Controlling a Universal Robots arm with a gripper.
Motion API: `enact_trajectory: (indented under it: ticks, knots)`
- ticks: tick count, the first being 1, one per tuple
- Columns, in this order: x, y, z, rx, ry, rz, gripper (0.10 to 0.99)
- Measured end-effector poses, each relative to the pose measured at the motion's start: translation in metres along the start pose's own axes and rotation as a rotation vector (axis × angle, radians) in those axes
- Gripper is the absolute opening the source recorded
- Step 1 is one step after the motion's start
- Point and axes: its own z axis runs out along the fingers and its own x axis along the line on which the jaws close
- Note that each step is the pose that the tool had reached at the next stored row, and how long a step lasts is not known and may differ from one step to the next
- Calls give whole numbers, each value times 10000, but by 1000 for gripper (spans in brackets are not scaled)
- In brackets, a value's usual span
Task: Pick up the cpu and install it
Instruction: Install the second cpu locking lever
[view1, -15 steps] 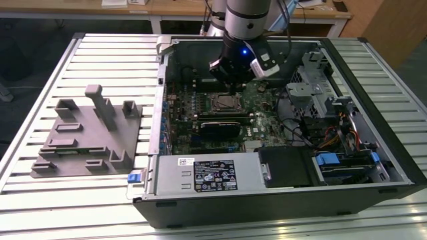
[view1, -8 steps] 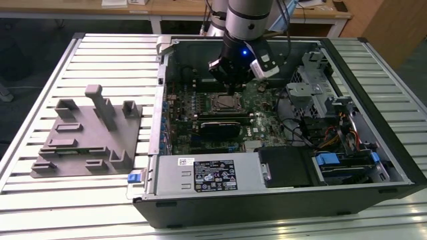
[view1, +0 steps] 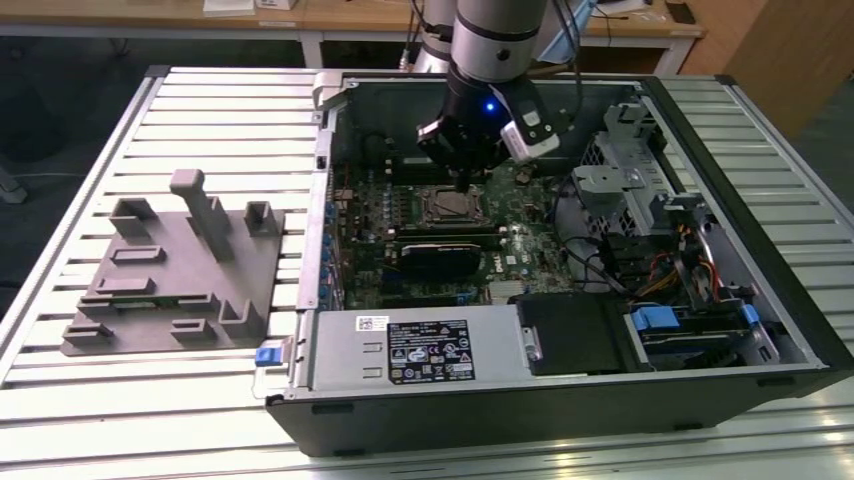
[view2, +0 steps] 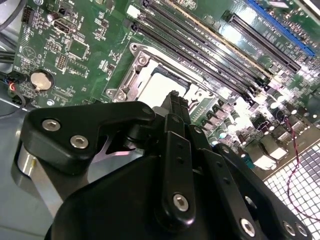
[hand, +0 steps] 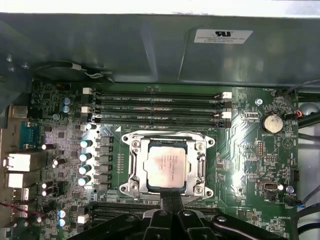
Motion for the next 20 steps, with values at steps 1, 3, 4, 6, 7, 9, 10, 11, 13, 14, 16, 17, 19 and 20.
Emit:
enact_trajectory:
  ticks: [1, 3, 4, 6, 7, 9, 10, 11, 13, 14, 16, 17, 19, 20]
  knots:
    - [0, -6, 0, 0, 0, -1, 106]
    - [1, -16, -1, -1, 0, 0, 106]
    - [1, -17, 0, -1, 1, 1, 106]
    - [0, -24, -2, 0, 13, 0, 106]
    - [1, -31, -2, 0, 14, 0, 106]
    - [4, -47, -1, 0, 15, 1, 106]
    - [12, -54, 2, 0, 14, 3, 106]
    - [21, -60, 5, 0, 14, 2, 106]
    - [47, -68, 14, -2, 14, 0, 106]
    - [56, -72, 18, -2, 13, 1, 106]
    - [58, -83, 23, 1, 15, -1, 106]
    - [59, -95, 25, 0, 15, 0, 106]
    - [60, -119, 32, 0, 16, 1, 106]
    - [64, -131, 35, 0, 16, 1, 106]
